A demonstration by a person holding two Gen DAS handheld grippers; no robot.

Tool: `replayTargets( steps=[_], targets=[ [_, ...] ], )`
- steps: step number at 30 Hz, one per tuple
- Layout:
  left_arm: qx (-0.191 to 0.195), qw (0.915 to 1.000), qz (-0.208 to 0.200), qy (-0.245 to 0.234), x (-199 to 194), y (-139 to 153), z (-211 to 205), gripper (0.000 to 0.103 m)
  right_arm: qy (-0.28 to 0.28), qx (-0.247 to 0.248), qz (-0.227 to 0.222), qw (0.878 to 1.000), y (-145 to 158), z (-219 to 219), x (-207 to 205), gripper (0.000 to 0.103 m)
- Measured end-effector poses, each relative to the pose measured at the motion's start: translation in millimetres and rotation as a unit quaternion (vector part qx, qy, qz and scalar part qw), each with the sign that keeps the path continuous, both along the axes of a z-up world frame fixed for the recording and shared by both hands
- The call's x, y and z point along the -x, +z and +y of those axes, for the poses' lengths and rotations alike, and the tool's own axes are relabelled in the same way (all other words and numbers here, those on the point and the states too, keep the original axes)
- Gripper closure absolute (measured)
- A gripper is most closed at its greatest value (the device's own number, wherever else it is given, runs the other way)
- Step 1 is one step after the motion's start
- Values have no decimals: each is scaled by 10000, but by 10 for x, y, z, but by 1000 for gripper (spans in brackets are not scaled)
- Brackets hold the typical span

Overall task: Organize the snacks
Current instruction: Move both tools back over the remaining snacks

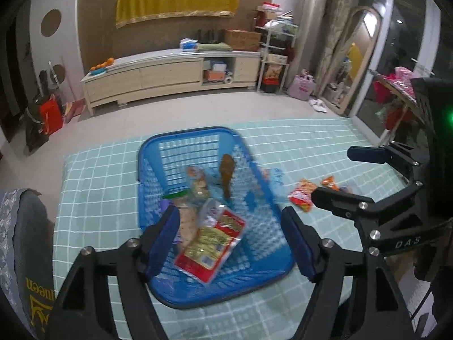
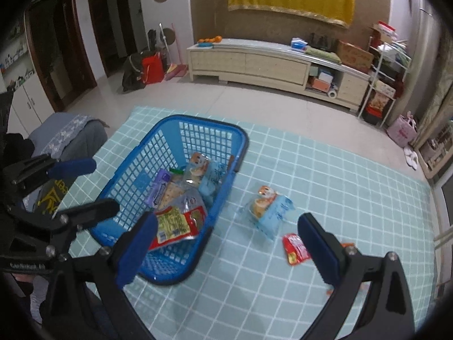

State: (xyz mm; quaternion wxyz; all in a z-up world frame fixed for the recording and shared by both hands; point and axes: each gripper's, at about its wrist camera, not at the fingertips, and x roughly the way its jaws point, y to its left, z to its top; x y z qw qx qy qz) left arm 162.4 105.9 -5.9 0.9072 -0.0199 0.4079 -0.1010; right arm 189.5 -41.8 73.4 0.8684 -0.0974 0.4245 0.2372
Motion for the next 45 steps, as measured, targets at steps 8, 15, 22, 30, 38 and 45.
replayTargets(
  steps=[8,15,22,30,38,45],
  targets=[
    [116,9997,-135,-182,235,188,-452,25,-305,-23,-210,9993,191,-413,300,2],
    [174,9989,-165,-395,318,259,-837,25,-545,-104,-203,9983,237,-823,442,2],
    [139,9981,-108,-597,254,250,-1183,25,-779,-169,-146,9967,215,-1177,467,2],
    [34,9965,53,-838,56,124,-1574,25,-989,-244,18,9948,87,-1538,338,2],
    [-38,9944,238,-1026,-243,-79,-1847,25,-1102,-213,197,9935,-122,-1849,130,2],
    [-155,9916,377,-1224,-632,-419,-2026,25,-1252,-128,527,9906,-488,-2074,-169,2]
  ],
)
